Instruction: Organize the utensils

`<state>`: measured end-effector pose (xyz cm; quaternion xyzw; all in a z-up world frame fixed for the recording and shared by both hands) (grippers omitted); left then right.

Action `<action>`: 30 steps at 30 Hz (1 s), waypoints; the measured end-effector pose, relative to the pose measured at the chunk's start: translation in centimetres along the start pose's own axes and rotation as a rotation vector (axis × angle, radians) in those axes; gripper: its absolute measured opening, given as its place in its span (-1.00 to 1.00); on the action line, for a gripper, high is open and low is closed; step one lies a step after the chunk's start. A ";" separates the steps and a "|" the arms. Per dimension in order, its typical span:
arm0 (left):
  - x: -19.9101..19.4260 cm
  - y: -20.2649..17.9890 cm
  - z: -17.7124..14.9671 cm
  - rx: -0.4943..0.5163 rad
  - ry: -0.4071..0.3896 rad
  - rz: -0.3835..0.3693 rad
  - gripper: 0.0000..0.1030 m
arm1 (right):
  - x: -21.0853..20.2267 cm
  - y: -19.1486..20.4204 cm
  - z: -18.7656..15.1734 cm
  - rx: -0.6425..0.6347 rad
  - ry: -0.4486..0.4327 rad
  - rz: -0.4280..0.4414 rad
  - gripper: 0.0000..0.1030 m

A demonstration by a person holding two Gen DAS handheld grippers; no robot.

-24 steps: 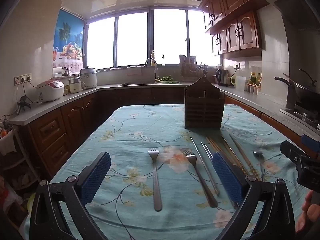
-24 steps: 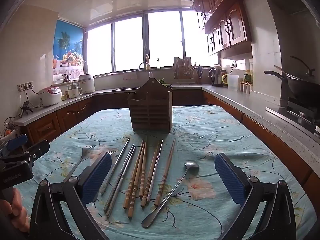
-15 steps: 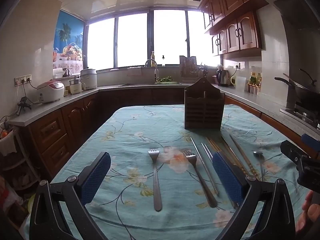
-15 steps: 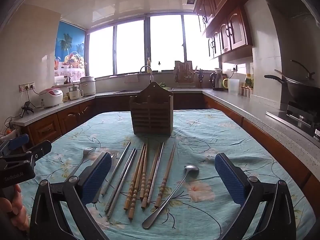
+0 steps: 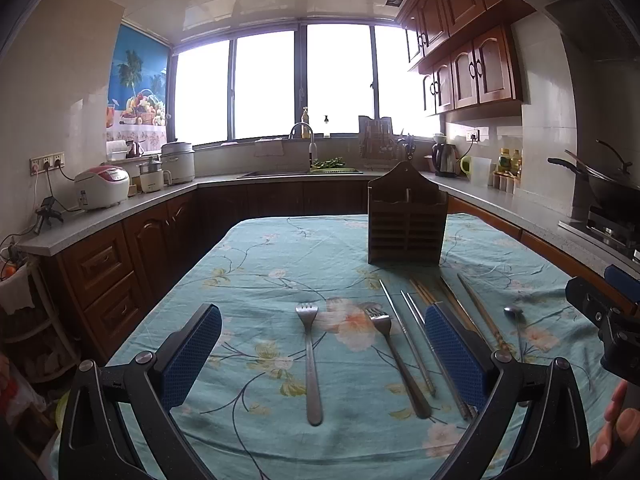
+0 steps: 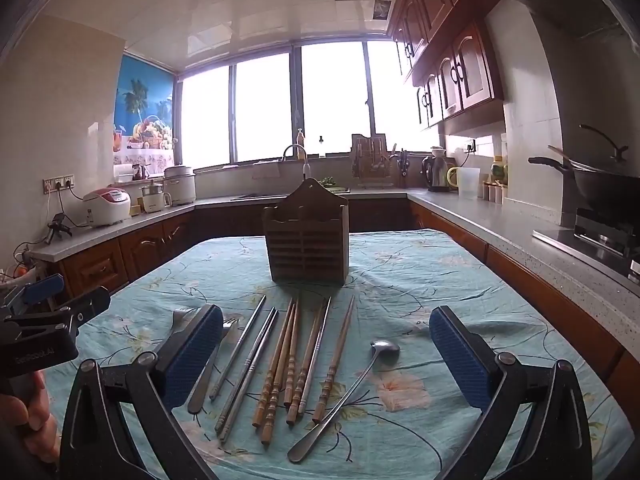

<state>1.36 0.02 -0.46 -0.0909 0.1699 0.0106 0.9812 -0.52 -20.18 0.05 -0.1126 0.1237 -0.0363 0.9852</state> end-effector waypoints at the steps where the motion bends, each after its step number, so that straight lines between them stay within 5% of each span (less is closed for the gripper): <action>1: 0.0 0.0 0.0 -0.001 0.002 0.000 0.99 | 0.0 0.0 0.0 0.000 0.000 0.002 1.00; 30: 0.2 0.0 0.0 -0.005 0.001 -0.002 0.99 | 0.2 0.0 0.0 0.008 -0.006 0.009 1.00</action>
Point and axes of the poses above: each gripper's, at about its wrist camera, not at the fingertips, and x roughly the way its jaws point, y to its left, z to its top, the point moved 2 cm from there along x, roughly the way its jaws point, and after that the axes turned 11 degrees about -x, right-handed, at the moved point
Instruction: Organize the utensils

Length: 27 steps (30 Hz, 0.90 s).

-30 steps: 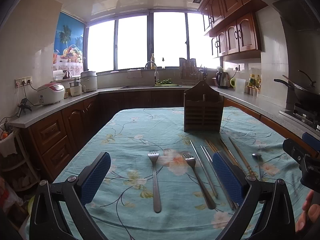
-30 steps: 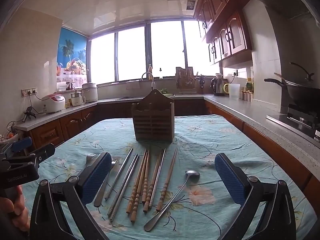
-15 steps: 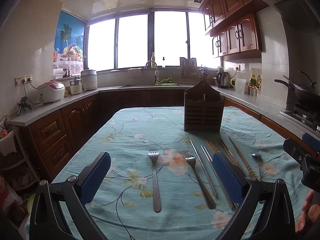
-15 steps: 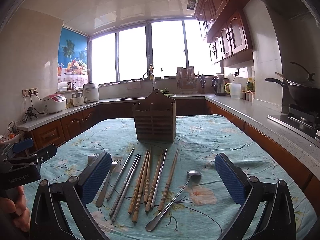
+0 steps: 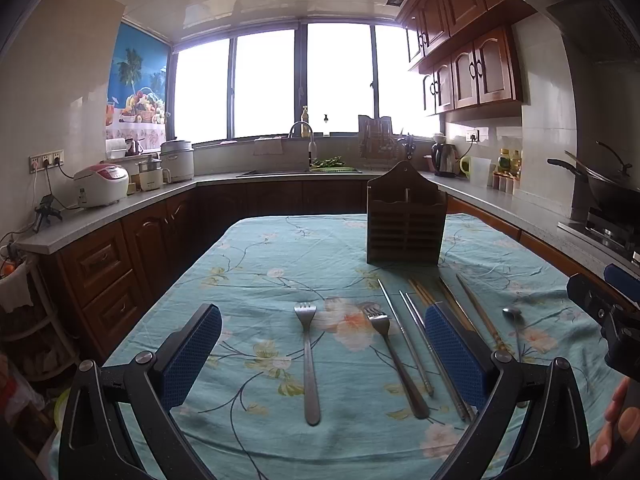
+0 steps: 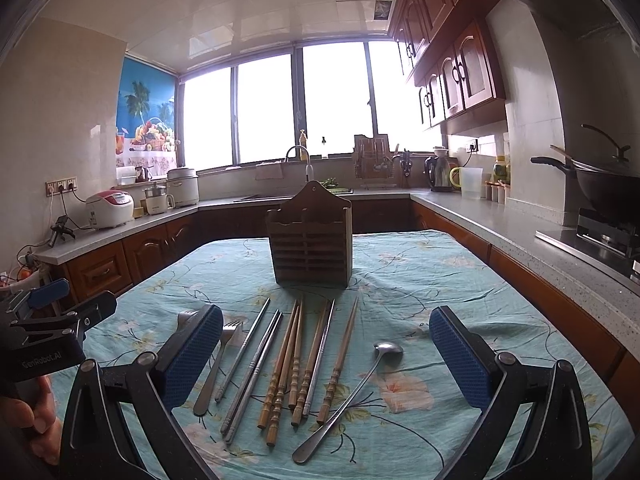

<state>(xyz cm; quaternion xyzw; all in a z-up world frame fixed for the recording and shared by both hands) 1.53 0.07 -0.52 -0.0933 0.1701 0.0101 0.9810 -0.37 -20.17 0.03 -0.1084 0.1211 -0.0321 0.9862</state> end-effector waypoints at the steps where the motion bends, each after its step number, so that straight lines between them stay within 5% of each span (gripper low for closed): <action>1: 0.0 -0.1 0.0 0.000 -0.001 -0.001 0.99 | 0.0 0.0 0.0 0.000 0.000 0.000 1.00; 27: 0.2 -0.3 0.0 0.003 0.009 -0.005 0.99 | 0.2 -0.1 -0.1 0.017 0.011 0.016 1.00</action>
Point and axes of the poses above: each gripper's, at about its wrist camera, not at the fingertips, and x roughly the way its jaws point, y to its left, z to its top, the point moved 2 cm from there along x, roughly the way its jaws point, and after that the axes turned 11 degrees about -x, right-handed, at the moved point
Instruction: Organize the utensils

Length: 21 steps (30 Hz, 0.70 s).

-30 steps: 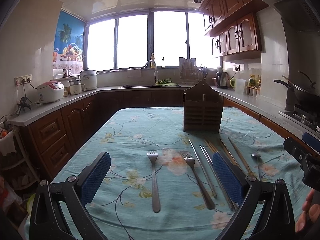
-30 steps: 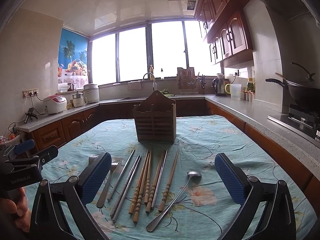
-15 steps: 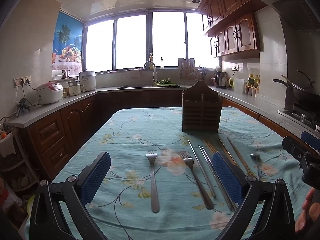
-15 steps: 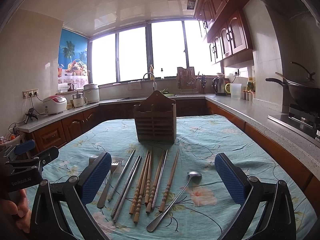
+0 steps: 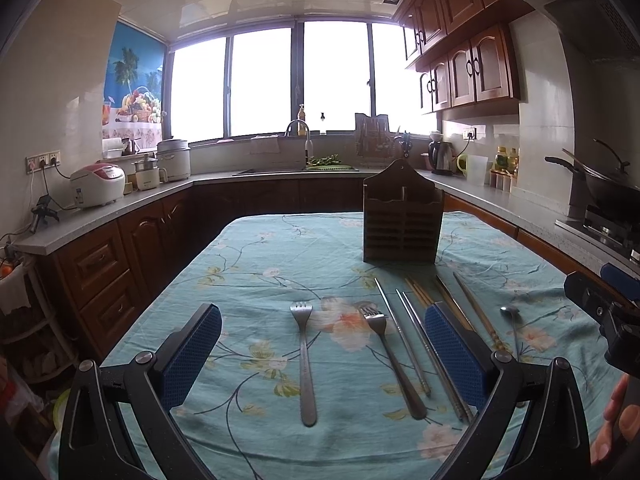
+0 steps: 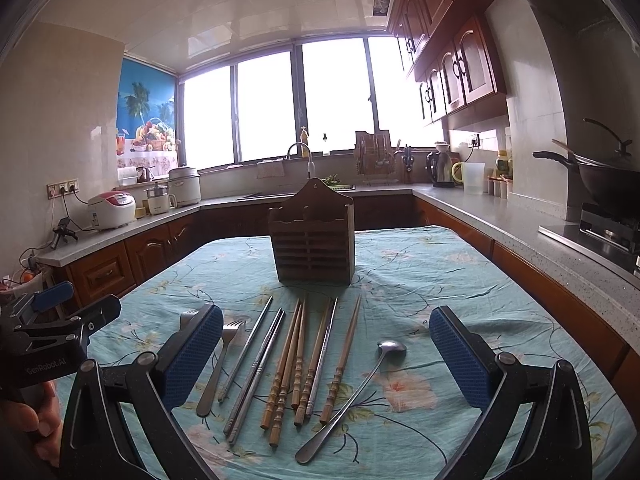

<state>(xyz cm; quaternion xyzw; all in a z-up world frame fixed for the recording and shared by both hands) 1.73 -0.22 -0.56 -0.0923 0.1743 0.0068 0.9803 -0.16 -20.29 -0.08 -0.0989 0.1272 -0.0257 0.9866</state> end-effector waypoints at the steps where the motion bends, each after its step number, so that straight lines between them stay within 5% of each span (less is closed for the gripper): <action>1: 0.0 0.0 0.0 -0.001 0.002 0.000 0.99 | 0.0 0.0 0.0 0.001 0.001 0.001 1.00; 21: 2.8 0.3 1.4 -0.056 0.146 -0.025 0.99 | 2.8 -1.4 -0.4 0.064 0.145 0.044 1.00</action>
Point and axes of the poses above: each gripper's, at about its wrist camera, not at the fingertips, and x roughly the way its jaws point, y to its left, z to its top, the point moved 2 cm from there along x, roughly the way its jaws point, and after that the axes turned 11 degrees about -x, right-handed, at the moved point
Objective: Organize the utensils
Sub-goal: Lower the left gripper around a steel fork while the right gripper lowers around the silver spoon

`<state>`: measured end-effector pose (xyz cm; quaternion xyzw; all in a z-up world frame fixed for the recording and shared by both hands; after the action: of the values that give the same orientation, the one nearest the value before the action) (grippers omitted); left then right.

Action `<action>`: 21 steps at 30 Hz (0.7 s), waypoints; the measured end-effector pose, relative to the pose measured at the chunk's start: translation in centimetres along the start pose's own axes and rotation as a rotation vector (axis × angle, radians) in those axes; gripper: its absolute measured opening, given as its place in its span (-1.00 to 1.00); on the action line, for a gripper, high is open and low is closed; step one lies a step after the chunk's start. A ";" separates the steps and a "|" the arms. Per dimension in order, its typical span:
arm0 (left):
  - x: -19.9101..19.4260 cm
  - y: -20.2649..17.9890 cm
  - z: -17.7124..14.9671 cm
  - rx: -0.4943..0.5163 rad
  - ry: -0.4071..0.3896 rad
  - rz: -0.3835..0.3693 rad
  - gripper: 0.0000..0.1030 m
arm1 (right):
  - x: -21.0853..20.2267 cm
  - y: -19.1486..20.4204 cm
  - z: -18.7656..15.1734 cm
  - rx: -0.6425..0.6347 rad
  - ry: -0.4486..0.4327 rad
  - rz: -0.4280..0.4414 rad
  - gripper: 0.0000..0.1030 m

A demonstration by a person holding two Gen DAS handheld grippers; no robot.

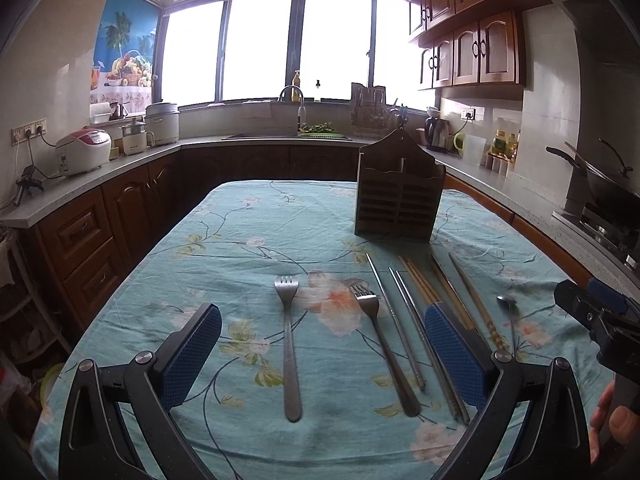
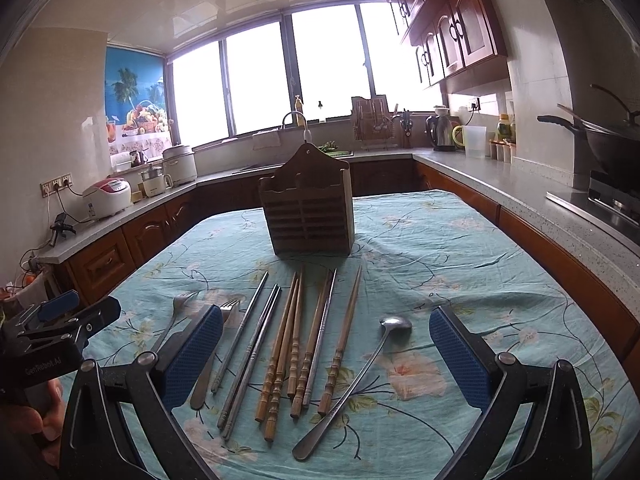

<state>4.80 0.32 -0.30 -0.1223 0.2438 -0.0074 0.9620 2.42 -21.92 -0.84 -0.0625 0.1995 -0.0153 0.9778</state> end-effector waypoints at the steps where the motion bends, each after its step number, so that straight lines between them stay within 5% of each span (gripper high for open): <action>1: 0.1 0.0 0.3 -0.004 0.010 -0.004 0.99 | 0.2 -0.2 0.0 0.007 0.009 0.003 1.00; 16: 3.5 0.6 3.1 -0.087 0.171 -0.051 0.97 | 3.2 -2.6 -0.3 0.108 0.133 0.032 0.99; 21: 5.3 0.1 3.5 -0.075 0.243 -0.064 0.89 | 4.5 -3.6 -0.5 0.148 0.187 0.045 0.77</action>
<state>11.11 0.85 0.17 -0.1639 0.3548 -0.0435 0.9194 6.33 -25.77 -2.63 0.0160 0.2898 -0.0139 0.9569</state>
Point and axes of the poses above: each gripper's, at about its wrist camera, not at the fingertips, and x roughly the way its jaws point, y to its left, z to its top, the point moved 2 cm from there along x, roughly the way its jaws point, and after that the axes turned 11 degrees about -x, right-handed, at the moved point
